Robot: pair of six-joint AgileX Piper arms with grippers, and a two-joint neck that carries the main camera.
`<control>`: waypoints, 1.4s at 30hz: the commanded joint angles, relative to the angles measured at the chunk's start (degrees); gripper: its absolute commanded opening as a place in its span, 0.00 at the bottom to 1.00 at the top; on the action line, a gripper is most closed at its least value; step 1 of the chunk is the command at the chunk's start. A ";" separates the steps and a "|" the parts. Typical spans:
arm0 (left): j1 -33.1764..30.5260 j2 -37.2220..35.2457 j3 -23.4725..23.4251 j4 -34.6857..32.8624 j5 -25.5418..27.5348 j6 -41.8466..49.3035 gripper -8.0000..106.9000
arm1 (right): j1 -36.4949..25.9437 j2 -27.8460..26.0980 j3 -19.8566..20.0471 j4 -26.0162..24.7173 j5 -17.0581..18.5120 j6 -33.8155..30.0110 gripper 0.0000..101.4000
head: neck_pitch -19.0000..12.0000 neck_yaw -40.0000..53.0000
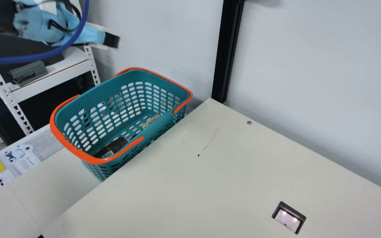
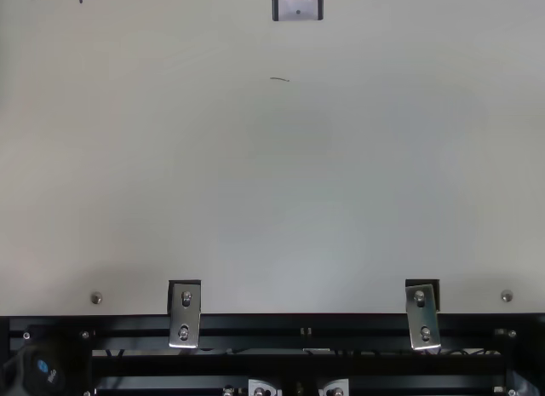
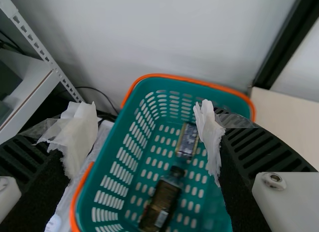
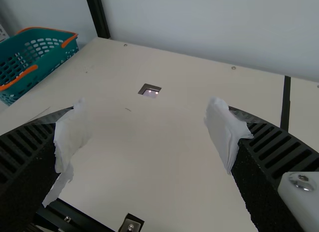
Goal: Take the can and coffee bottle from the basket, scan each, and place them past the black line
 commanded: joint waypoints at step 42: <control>-8.04 43.27 -8.12 1.50 -6.77 7.95 0.85 | 0.00 0.00 0.00 0.00 0.00 0.00 1.00 | -2.12 1.07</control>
